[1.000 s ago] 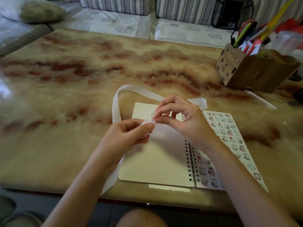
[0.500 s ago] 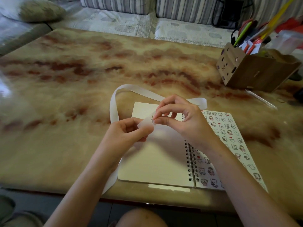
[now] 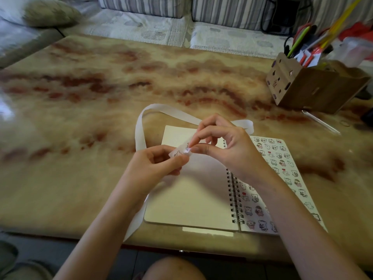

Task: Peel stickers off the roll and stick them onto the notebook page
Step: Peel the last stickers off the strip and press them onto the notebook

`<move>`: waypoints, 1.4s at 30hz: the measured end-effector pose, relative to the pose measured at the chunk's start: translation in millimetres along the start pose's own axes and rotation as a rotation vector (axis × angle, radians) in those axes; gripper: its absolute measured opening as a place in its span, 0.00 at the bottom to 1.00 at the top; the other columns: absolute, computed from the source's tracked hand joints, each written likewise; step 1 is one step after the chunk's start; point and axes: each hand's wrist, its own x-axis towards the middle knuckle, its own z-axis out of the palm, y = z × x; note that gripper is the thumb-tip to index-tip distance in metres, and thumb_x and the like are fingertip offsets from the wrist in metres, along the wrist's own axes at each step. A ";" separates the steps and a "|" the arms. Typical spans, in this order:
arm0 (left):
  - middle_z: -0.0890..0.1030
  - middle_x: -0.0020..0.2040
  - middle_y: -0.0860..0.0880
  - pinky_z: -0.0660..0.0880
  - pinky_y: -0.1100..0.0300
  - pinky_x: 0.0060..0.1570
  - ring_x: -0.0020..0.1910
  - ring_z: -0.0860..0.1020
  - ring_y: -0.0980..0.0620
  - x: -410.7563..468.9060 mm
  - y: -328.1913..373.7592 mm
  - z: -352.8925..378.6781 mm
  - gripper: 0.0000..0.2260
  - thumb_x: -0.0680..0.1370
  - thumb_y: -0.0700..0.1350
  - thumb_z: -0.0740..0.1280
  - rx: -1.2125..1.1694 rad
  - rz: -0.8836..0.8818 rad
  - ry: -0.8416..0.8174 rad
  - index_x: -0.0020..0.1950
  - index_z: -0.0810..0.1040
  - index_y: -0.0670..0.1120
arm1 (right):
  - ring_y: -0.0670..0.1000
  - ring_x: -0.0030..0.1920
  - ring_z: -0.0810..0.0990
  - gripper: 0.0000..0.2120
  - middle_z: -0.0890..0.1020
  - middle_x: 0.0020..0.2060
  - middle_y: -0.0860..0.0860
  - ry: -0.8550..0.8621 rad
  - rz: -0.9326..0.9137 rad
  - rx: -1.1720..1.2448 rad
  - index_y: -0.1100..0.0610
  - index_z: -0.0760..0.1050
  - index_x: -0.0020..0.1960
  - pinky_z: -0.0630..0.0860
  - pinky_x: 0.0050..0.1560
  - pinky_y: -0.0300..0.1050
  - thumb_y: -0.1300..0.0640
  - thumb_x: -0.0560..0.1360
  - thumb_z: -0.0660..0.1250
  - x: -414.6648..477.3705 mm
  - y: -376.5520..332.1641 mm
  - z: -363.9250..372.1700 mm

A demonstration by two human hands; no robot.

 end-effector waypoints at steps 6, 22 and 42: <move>0.80 0.32 0.51 0.76 0.68 0.39 0.33 0.78 0.58 0.0 -0.1 1.9 0.07 0.68 0.45 0.74 0.030 0.018 -0.006 0.43 0.83 0.43 | 0.57 0.41 0.76 0.03 0.82 0.40 0.55 0.038 -0.014 0.080 0.56 0.82 0.43 0.72 0.45 0.49 0.61 0.70 0.74 1.2 2.9 1.2; 0.83 0.36 0.50 0.76 0.69 0.36 0.36 0.81 0.58 -1.7 -0.1 4.2 0.11 0.63 0.46 0.73 -0.069 0.057 -0.005 0.43 0.83 0.45 | 0.47 0.39 0.81 0.12 0.83 0.37 0.50 0.049 0.200 0.308 0.57 0.80 0.45 0.77 0.44 0.37 0.58 0.62 0.75 0.3 5.5 -1.5; 0.85 0.43 0.45 0.80 0.63 0.45 0.45 0.84 0.52 -3.9 2.8 -2.0 0.14 0.67 0.48 0.70 -0.098 0.018 -0.019 0.49 0.83 0.42 | 0.47 0.35 0.79 0.07 0.83 0.36 0.53 0.002 0.299 0.398 0.62 0.80 0.45 0.77 0.41 0.36 0.67 0.67 0.73 -2.1 1.5 -0.7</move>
